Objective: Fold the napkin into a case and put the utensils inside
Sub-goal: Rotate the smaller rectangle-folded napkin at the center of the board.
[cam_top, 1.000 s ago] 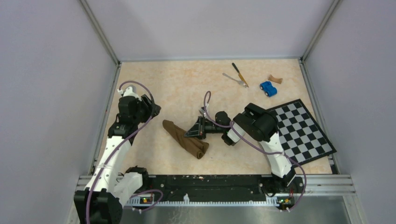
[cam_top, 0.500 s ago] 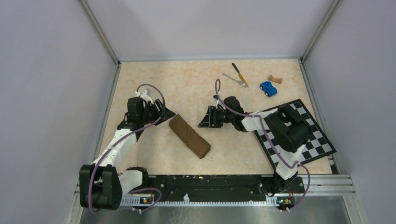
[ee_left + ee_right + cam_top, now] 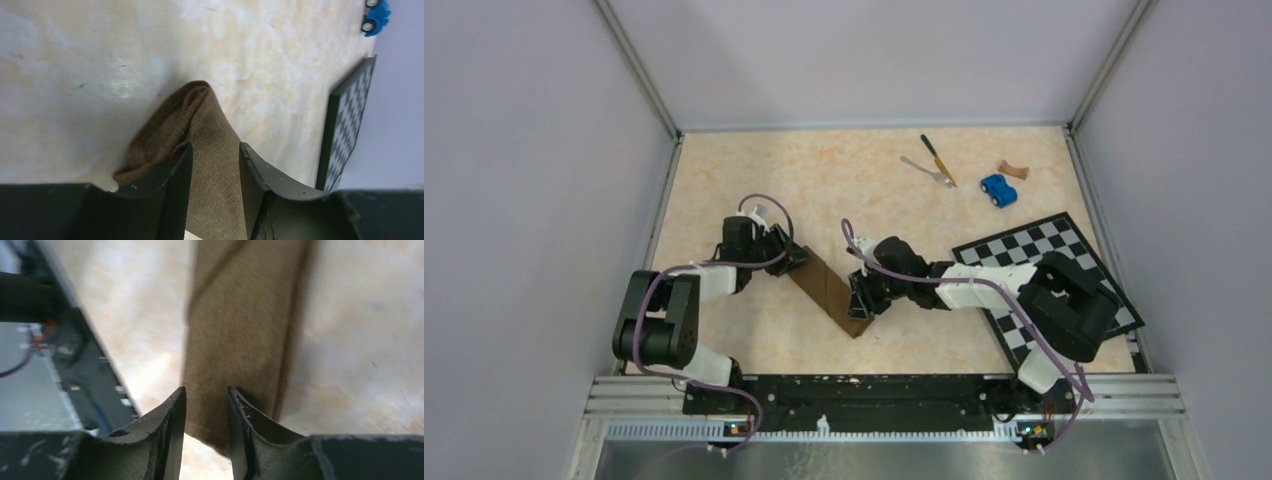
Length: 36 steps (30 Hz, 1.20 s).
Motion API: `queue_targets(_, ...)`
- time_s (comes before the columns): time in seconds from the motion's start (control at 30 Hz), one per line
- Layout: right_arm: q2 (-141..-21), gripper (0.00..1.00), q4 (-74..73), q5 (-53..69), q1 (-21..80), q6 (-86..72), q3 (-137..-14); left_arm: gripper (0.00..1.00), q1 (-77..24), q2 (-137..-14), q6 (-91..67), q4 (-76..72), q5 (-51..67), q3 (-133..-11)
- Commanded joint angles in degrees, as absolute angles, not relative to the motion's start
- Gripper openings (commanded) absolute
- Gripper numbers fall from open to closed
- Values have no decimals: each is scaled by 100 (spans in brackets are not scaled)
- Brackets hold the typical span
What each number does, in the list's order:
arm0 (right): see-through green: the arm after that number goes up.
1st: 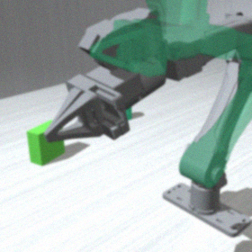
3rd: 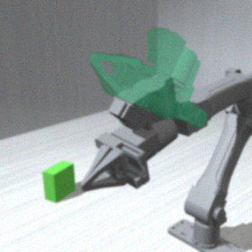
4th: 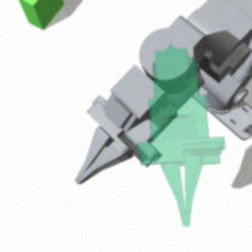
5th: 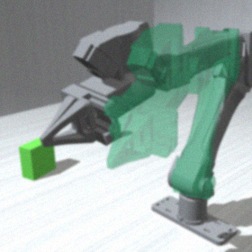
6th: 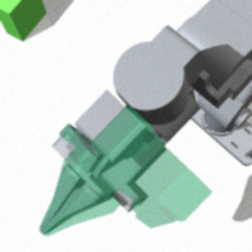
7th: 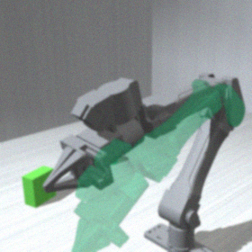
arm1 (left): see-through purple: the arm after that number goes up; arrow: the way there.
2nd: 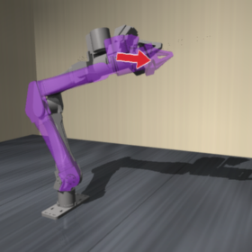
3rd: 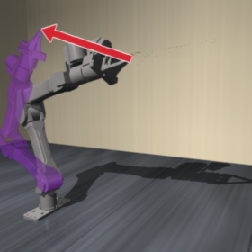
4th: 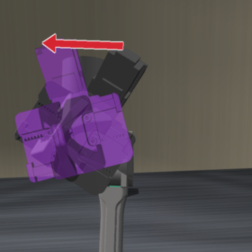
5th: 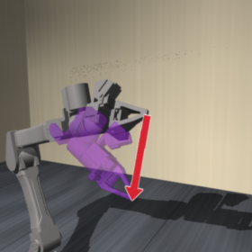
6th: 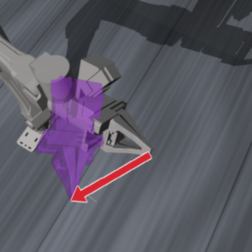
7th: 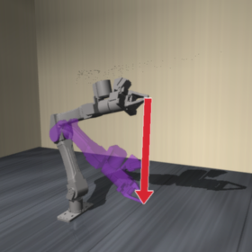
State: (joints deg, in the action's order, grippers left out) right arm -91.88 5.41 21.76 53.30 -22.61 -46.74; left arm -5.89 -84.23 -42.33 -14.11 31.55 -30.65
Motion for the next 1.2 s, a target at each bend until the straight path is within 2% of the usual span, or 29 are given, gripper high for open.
queue_targets(0.0, -9680, 33, 867, 1416, 5103, -2195, -4270, 45, -607, -9067, -4103, -2009, 2514, -3177)
queue_targets(0.13, -9520, 31, 388, 1281, 5208, -2098, -4440, 44, -638, -9035, -3799, -1570, 2518, -3566)
queue_targets(0.3, -8804, 36, 160, 1757, 5322, -2397, -4635, 54, -927, -8028, -3657, -773, 2471, -3729)
queue_targets(0.43, -8886, 42, 320, 1715, 5233, -2497, -4728, 58, -1041, -7679, -3939, -761, 2401, -3461)
queue_targets(0.53, -9246, 42, 585, 1765, 5074, -2649, -4621, 59, -1126, -8134, -4094, -1234, 2446, -3283)
queue_targets(0.7, -9507, 41, 479, 981, 5014, -2600, -4352, 54, -1186, -9437, -4131, -1416, 2409, -3878)
queue_targets(0.9, -9842, 41, 270, 551, 4149, -2330, -4376, 56, -1315, -9390, -4100, -1310, 2101, -3863)
queue_targets(1.0, -10127, 42, 191, 716, 3724, -2084, -4775, 60, -1463, -8936, -4088, -1191, 2141, -3547)
queue_targets(1.17, -11070, 43, -605, 671, 3367, -1445, -6466, 65, -1895, -8357, -4495, -1300, 2314, -2809)
